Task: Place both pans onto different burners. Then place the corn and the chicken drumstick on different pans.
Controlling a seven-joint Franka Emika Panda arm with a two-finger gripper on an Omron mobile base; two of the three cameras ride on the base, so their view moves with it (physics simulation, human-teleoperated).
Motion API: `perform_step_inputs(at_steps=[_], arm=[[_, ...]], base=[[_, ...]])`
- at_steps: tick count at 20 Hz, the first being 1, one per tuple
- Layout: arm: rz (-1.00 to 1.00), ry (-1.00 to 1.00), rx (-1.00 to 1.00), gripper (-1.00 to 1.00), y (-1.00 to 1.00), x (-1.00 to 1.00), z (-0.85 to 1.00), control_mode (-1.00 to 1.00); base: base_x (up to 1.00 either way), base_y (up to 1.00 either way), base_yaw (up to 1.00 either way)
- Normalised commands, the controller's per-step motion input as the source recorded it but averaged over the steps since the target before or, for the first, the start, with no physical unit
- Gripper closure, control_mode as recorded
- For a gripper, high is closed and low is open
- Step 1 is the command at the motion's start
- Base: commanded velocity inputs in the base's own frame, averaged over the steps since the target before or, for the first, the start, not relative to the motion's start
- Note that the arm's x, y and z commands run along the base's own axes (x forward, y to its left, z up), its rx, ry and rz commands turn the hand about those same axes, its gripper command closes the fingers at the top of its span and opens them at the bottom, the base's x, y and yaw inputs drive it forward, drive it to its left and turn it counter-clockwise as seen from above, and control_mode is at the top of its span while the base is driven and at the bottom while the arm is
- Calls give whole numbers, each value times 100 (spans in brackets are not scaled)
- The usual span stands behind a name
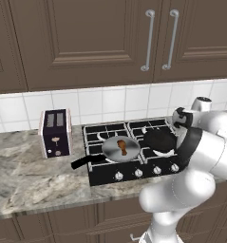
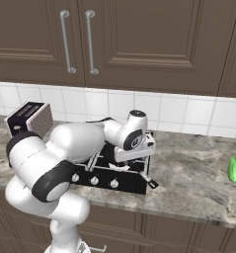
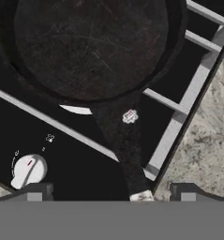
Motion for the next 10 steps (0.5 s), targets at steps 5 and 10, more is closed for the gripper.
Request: perform_step_inputs(at_steps=[5, 10], arm=[[-14, -9, -19, -100, -13, 0, 0, -100], [-17, -9, -19, -100, -19, 0, 0, -100]], base=[[0, 0, 0], [0, 0, 0]])
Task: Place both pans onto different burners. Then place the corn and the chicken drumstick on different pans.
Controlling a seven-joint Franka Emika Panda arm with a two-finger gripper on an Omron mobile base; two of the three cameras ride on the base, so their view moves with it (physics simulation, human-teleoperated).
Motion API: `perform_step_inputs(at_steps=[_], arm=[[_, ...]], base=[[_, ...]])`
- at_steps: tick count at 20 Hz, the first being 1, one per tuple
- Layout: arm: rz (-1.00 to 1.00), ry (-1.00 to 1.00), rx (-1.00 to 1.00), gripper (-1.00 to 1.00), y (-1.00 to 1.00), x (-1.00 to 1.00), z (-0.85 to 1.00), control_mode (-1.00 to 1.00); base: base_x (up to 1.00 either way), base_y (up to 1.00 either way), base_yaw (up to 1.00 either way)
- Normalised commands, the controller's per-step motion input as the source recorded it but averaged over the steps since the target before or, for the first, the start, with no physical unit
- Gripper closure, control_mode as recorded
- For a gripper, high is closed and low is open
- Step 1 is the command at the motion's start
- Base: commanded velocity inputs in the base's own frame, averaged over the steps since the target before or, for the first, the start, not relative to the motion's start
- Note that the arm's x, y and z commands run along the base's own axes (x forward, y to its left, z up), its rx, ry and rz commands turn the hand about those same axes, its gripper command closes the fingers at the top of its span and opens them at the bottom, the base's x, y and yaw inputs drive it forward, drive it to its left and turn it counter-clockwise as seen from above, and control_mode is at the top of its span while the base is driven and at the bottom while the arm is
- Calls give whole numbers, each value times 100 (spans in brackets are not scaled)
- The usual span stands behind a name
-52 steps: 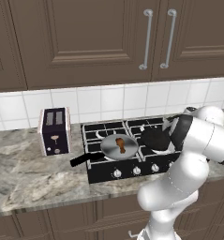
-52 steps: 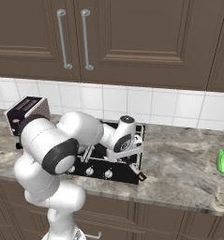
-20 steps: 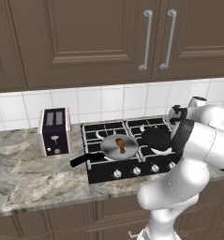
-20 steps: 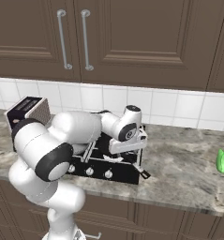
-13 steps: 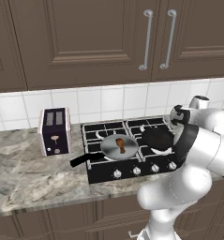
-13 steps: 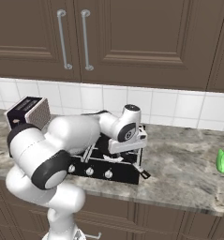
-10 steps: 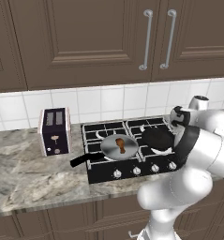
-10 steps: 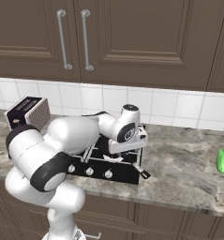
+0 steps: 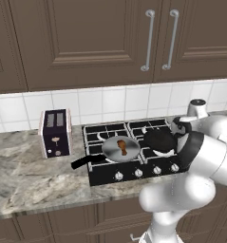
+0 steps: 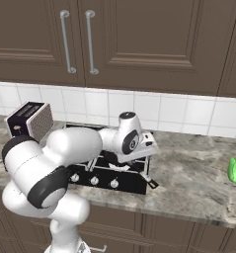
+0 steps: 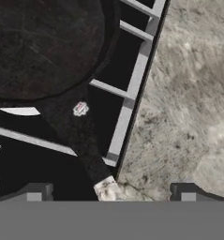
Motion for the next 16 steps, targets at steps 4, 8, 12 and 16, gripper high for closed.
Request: perform_step_inputs(at_steps=[4, 8, 12, 16], arm=[[-21, -7, -12, -100, -28, 0, 0, -100], [-22, -7, -4, -100, -39, 0, 0, -100], [-19, -8, 1, -100, -47, 0, 7, -100], [-20, -9, 7, -100, -46, 0, 25, -100]], base=[[0, 0, 0], [0, 0, 0], [0, 0, 0], [0, 0, 0]])
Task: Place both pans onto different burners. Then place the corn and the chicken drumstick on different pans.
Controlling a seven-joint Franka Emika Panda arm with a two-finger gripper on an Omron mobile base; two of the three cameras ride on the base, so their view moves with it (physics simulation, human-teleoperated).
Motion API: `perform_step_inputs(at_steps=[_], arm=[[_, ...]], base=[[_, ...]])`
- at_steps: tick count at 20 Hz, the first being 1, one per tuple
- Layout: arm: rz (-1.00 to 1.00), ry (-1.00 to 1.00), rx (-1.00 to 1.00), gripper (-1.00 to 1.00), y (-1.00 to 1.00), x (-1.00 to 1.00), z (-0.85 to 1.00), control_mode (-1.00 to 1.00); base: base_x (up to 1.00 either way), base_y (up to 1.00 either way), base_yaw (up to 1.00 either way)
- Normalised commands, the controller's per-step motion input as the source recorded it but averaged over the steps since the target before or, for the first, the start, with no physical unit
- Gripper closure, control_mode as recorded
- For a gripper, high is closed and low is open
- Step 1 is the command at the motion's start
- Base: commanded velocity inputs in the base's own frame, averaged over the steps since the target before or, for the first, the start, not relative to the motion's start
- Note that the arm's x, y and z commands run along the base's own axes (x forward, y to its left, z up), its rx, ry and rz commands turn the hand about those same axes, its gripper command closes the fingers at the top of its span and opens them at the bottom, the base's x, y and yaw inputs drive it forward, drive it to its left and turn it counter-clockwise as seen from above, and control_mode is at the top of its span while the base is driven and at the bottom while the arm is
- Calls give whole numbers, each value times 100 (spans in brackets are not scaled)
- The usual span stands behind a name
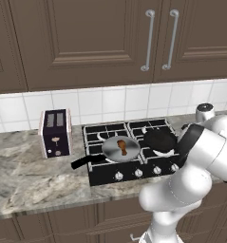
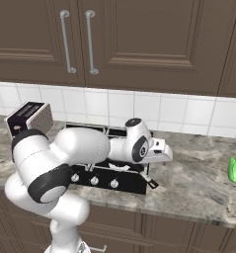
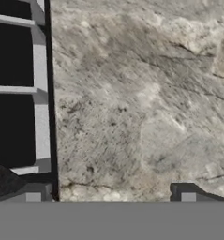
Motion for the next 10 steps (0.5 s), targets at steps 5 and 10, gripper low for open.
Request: perform_step_inputs(at_steps=[5, 10], arm=[[-18, -8, 11, -100, -37, 0, 36, -100], [-15, -7, 11, -100, -17, 0, 37, -100]], base=[[0, 0, 0], [0, 0, 0]])
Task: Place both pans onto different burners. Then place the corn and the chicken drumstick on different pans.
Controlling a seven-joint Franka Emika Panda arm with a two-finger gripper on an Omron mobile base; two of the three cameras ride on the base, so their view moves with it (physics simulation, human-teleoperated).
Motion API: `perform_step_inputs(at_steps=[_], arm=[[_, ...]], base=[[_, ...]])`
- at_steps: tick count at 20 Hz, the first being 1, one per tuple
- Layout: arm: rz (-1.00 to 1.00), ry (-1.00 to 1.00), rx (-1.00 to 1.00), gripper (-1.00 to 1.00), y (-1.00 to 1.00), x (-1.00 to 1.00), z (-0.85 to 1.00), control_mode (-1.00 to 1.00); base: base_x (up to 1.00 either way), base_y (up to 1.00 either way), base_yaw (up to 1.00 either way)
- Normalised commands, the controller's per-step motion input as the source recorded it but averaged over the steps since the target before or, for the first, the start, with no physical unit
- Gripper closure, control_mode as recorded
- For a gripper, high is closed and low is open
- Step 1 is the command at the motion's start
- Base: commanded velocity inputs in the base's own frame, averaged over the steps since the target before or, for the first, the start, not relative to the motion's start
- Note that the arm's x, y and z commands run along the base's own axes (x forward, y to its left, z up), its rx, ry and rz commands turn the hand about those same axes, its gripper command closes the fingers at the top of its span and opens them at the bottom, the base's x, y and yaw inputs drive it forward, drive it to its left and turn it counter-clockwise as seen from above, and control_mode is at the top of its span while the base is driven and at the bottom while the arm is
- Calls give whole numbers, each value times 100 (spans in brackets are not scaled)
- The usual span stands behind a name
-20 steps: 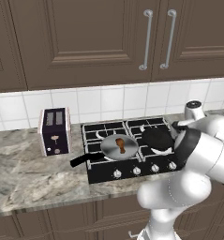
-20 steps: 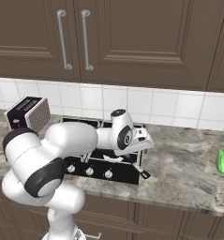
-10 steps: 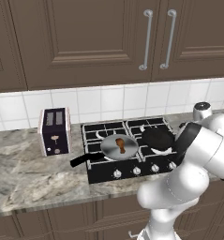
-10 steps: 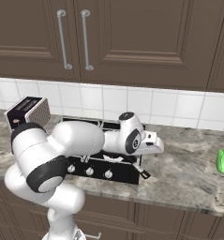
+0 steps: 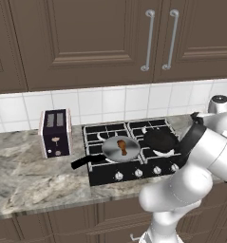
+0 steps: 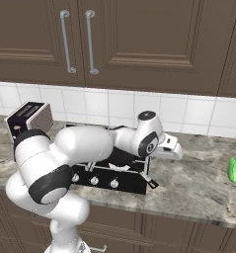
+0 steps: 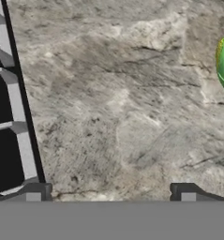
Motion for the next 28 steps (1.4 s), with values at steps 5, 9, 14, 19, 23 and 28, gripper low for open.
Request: perform_step_inputs(at_steps=[5, 9, 14, 19, 23, 28], arm=[[-14, -3, 8, -100, -19, 0, 17, -100], [-8, 0, 0, -100, -22, 0, 0, -100], [-3, -2, 0, -100, -26, 0, -1, -100], [-1, -5, 0, -100, -23, 0, 0, -100], [-1, -4, 0, -100, -23, 0, -3, -100], [0, -3, -1, -100, -24, 0, -10, -100]], base=[[0, 0, 0], [0, 0, 0], [0, 0, 0], [0, 0, 0], [0, 0, 0], [0, 0, 0]])
